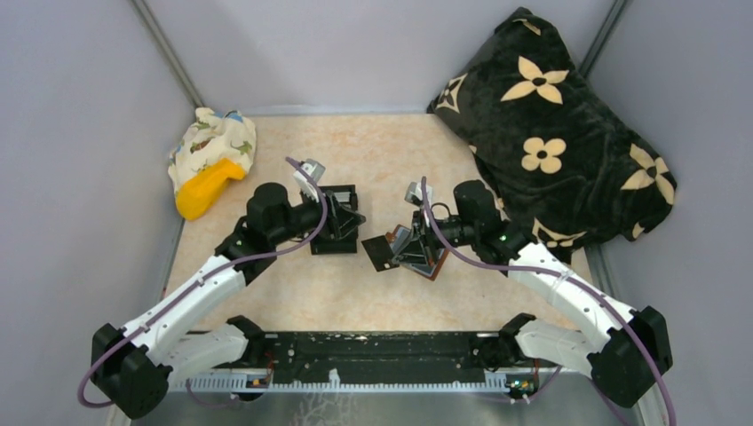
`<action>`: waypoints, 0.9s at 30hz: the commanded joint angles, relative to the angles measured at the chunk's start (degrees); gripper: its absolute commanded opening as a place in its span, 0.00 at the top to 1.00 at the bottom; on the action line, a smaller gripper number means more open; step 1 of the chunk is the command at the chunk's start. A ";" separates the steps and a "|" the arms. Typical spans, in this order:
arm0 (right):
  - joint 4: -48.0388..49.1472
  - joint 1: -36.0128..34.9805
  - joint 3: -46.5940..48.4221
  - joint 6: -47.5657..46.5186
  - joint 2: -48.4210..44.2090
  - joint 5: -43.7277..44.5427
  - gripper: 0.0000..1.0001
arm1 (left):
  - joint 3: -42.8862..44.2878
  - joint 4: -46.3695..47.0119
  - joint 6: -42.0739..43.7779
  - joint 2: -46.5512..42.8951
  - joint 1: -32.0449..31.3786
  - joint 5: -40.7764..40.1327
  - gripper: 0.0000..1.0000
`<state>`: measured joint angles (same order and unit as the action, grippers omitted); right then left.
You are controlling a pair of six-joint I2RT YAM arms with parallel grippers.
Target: Take the credit cards out of the card holder
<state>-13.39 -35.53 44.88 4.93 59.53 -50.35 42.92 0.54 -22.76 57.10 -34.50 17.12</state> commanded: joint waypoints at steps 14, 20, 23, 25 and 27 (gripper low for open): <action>-6.53 -1.39 8.81 -6.62 5.49 -4.00 1.00 | -3.34 9.48 1.56 -4.49 -0.28 19.67 0.53; -6.40 -1.39 9.16 -6.66 4.71 -3.80 1.00 | -5.30 13.74 2.08 -5.64 -0.36 25.93 0.53; -6.45 -1.41 9.57 -6.69 4.76 -3.91 1.00 | -4.75 13.97 2.13 -4.89 -0.61 29.06 0.53; -6.35 -1.40 9.73 -6.78 4.64 -3.90 1.00 | -4.46 13.45 2.35 -4.17 -0.97 29.58 0.53; -6.29 -1.39 9.86 -6.77 4.26 -3.80 1.00 | -4.42 13.06 2.73 -3.40 -1.46 29.86 0.53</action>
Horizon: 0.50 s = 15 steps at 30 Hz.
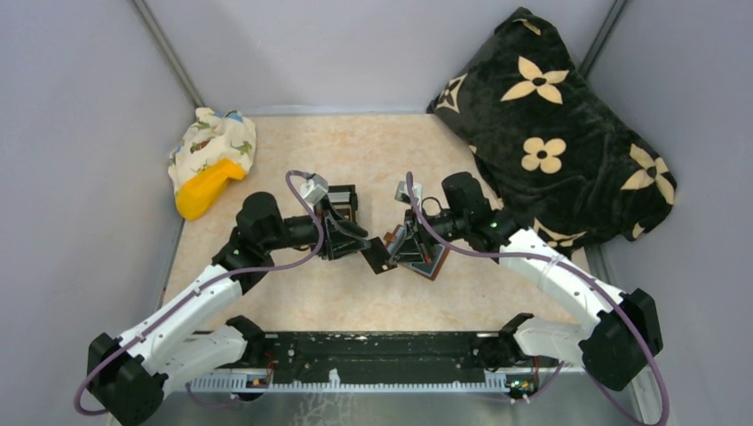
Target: Take the credit cards out of the card holder
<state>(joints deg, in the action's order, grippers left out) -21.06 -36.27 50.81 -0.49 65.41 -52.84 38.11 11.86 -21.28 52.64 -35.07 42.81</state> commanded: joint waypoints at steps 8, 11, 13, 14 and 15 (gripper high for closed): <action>1.04 -0.66 4.60 -1.53 -2.82 -1.10 1.00 | 1.45 -2.30 3.25 2.72 -2.89 -0.04 0.55; 0.93 -0.65 4.30 -1.46 -3.42 -1.17 1.00 | 1.12 -1.84 3.15 1.71 -2.90 -1.74 0.54; 1.08 -0.65 4.05 -1.36 -3.86 -1.06 1.00 | 1.23 -1.82 3.24 1.70 -2.84 -1.98 0.58; 1.21 -0.69 3.97 -1.28 -3.97 -1.00 1.00 | 1.20 -1.61 3.18 1.93 -2.94 -1.35 0.70; 1.33 -0.65 4.02 -1.15 -4.03 -0.96 1.00 | 1.10 -1.17 2.92 2.23 -2.90 -0.55 0.85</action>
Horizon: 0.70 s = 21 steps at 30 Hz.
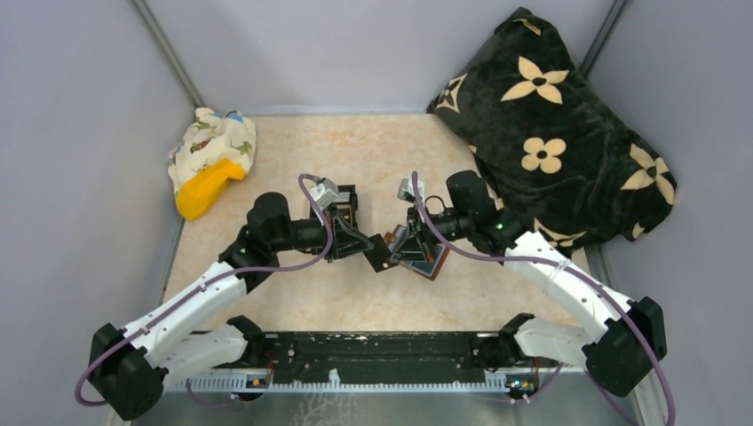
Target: Take the credit cards out of the card holder
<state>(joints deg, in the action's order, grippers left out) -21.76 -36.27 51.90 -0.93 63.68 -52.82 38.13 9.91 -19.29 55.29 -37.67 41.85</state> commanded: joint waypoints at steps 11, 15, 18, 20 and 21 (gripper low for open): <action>6.64 -0.67 2.36 1.63 -3.99 2.68 1.00 | -4.44 3.95 -4.38 -5.28 -0.29 -4.66 1.00; 7.56 -0.51 2.71 2.00 -5.02 4.59 1.00 | -5.94 2.41 -5.38 -8.55 -0.25 -6.20 0.91; 7.70 -0.50 3.56 2.12 -4.62 5.06 1.00 | -6.41 1.20 -6.07 -9.76 -0.29 -5.92 0.87; 8.10 -0.47 3.93 2.46 -4.31 5.30 1.00 | -7.05 1.28 -6.92 -9.96 -0.28 -5.12 0.86; 8.13 -0.47 4.14 2.58 -4.23 5.49 1.00 | -7.55 1.63 -7.31 -10.11 -0.30 -4.68 0.86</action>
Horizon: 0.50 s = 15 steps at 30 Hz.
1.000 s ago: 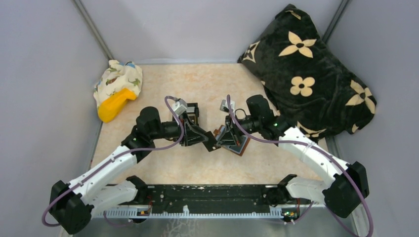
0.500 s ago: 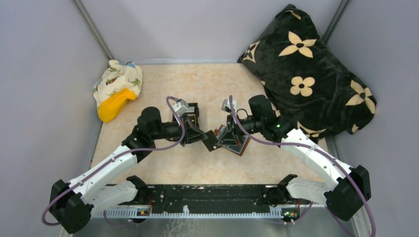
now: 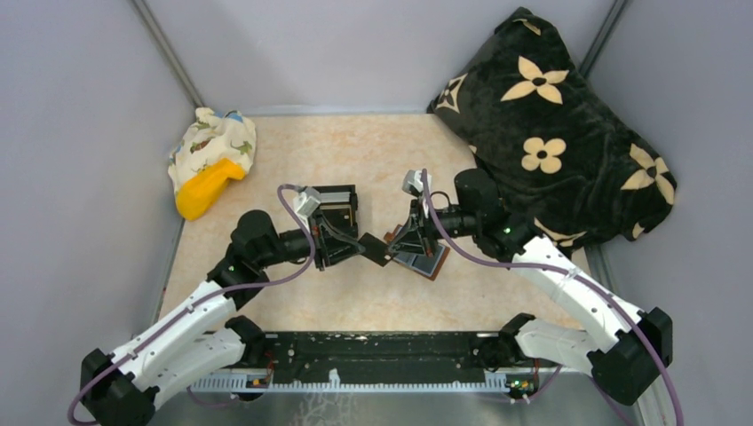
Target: Take the credit cards out of the card holder
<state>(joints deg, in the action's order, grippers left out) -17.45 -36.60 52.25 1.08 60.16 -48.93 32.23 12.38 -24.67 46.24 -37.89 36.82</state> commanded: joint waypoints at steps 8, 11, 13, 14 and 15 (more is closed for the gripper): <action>2.77 -0.05 6.84 -0.38 1.35 1.81 1.00 | -5.54 1.99 -4.69 -2.22 -0.12 1.15 0.85; 2.50 -0.10 7.74 -0.64 2.90 0.63 1.00 | -5.99 2.02 -4.75 -2.95 -0.12 0.41 0.85; 2.59 -0.05 7.75 -0.64 3.51 0.12 1.00 | -5.59 1.04 -4.15 -3.53 -0.08 -0.47 0.85; 2.72 -0.09 7.66 -0.66 3.70 -0.01 1.00 | -5.30 0.30 -3.70 -3.80 -0.08 -1.17 0.84; 2.79 -0.07 7.67 -0.72 3.81 -0.07 1.00 | -4.92 -0.65 -3.34 -3.98 -0.08 -1.74 0.84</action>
<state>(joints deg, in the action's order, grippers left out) -17.19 -36.60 56.95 1.45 63.29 -48.07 26.70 12.71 -28.69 43.90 -37.89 36.42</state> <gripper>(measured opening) 0.007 0.155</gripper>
